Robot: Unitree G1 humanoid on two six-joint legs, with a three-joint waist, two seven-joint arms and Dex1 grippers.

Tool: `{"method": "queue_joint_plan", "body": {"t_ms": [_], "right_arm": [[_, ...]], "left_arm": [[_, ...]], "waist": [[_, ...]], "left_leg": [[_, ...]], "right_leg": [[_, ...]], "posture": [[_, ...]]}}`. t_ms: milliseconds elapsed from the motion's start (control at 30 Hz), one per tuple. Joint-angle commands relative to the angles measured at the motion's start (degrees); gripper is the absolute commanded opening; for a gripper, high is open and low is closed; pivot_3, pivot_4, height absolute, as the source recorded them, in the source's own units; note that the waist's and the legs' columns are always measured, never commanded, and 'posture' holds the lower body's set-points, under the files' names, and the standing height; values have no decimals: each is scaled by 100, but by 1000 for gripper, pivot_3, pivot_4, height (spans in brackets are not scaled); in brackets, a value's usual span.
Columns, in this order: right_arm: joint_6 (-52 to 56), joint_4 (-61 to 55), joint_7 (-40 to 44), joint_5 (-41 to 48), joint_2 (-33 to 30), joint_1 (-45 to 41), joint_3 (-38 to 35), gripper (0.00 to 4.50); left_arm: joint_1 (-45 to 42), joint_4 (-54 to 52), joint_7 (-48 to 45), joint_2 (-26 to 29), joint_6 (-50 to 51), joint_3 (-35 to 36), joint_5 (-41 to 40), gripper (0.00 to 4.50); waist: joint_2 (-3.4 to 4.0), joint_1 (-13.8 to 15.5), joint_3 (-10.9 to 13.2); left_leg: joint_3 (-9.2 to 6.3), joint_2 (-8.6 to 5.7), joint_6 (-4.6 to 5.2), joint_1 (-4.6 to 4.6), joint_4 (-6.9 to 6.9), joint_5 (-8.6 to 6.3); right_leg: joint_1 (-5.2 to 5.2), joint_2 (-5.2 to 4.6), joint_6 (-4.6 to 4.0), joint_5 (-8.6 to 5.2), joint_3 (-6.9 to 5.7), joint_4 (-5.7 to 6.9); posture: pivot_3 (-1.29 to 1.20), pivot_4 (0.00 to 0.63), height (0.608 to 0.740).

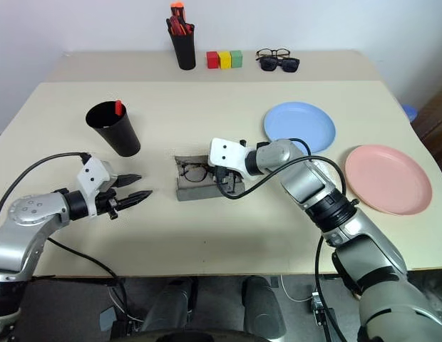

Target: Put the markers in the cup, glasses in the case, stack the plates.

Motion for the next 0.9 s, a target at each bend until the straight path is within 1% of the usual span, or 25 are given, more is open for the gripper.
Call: {"method": "queue_joint_plan", "body": {"t_ms": [33, 67, 100, 133, 167, 200, 233, 300, 400, 500, 567, 600, 667, 767, 900], "right_arm": [[181, -371, 253, 163, 55, 8, -310, 629], [221, -382, 228, 138, 93, 3, -352, 929], [235, -387, 164, 72, 129, -5, -387, 1399], [256, -390, 95, 17, 169, -9, -433, 1953], [299, -407, -11, -3, 221, -8, -521, 2387], [356, -444, -79, 5, 255, -7, -601, 2919], [420, -517, -123, 30, 258, 6, -689, 3410], [524, -723, -173, 71, 208, 76, -854, 3419], [692, -1090, -248, 134, 86, 286, -1129, 3419], [872, -1806, -226, 376, -141, 755, -1552, 3419], [1019, -2350, -225, 597, -290, 1129, -1866, 3419], [1110, -2656, -263, 725, -338, 1337, -2033, 3419], [1373, -3191, -392, 998, -375, 1733, -2379, 3419], [1862, -3674, -696, 1223, -428, 2311, -2778, 3419], [2058, -3996, -1027, 1164, -590, 2986, -3063, 3419]], "left_arm": [[-69, -223, 171, -73, 106, 173, -184, 2480], [-169, -208, 264, -172, 180, 184, -281, 2480], [-311, -170, 360, -299, 252, 207, -407, 2480], [-467, -115, 480, -430, 320, 236, -500, 2221], [-665, -28, 604, -565, 356, 225, -541, 1946], [-850, 48, 689, -658, 352, 167, -525, 1660], [-1097, 163, 807, -767, 332, 58, -442, 1165], [-1654, 501, 1089, -952, 337, -243, -151, 253], [-2517, 1199, 1357, -1246, 361, -694, 219, 253], [-3442, 2261, 1236, -1578, 570, -1172, 411, 253], [-4018, 3018, 1033, -1774, 1402, -1289, 213, 253], [-4263, 3377, 981, -1825, 1474, -1421, 322, 253], [-4759, 4166, 1032, -2032, 1737, -1344, 318, 253], [-5110, 4837, 820, -2076, 1680, -1550, 510, 253], [-5125, 4922, 158, -1915, 1587, -1999, 721, 253]], "waist": [[0, -10, 0], [0, -21, 0], [0, -20, 0], [0, -19, 0], [0, -17, 0], [0, -10, 0], [-3, -9, -2], [-2, 29, -1], [-3, 73, -2], [-3, 149, -2], [-4, 149, -2], [-4, 133, -2], [-4, 126, -1], [-5, 54, -1], [-5, -2, -1]], "left_leg": [[-1, 0, 0, 1, 0, 0], [-1, 1, 0, 2, 0, 0], [-1, 1, 0, 3, 1, 0], [-1, 1, 0, 3, 2, 0], [-2, 1, 0, 3, 4, 0], [-3, 1, 0, 4, 7, 0], [-4, 1, -1, 4, 9, 1], [-6, 1, -2, 3, 10, 1], [-5, -2, -2, 3, 12, 1], [-5, -3, -2, 2, 11, 1], [-6, -3, -2, 0, 11, 1], [-6, -4, -1, -2, 11, 1], [-5, -4, -1, -3, 11, 1], [-7, -3, 0, -1, 11, 1], [-8, -3, -1, 0, 11, 1]], "right_leg": [[0, 1, 0, 0, 0, 2], [1, 2, 0, 0, 0, 3], [1, 2, 0, 0, 0, 4], [1, 3, 0, 0, 0, 5], [1, 3, 0, 0, 0, 6], [4, 4, 0, 1, 0, 7], [3, 5, 0, 1, 0, 9], [4, 6, 0, 1, 0, 9], [8, 5, 3, 3, -1, 6], [8, 6, 5, 3, -1, 4], [7, 6, 6, 3, -3, 3], [7, 6, 6, 2, -3, 4], [6, 6, 8, 1, -3, 4], [4, 9, 8, 1, -3, 6], [6, 9, 8, 1, -2, 9]], "posture": [[0, 150, 740], [0, 150, 740], [0, 150, 740], [0, 150, 740], [0, 150, 740], [0, 150, 740], [0, 150, 740], [0, 150, 740], [0, 150, 740], [0, 150, 740], [0, 150, 740], [0, 150, 740], [0, 150, 740], [0, 150, 740], [0, 150, 740]]}}
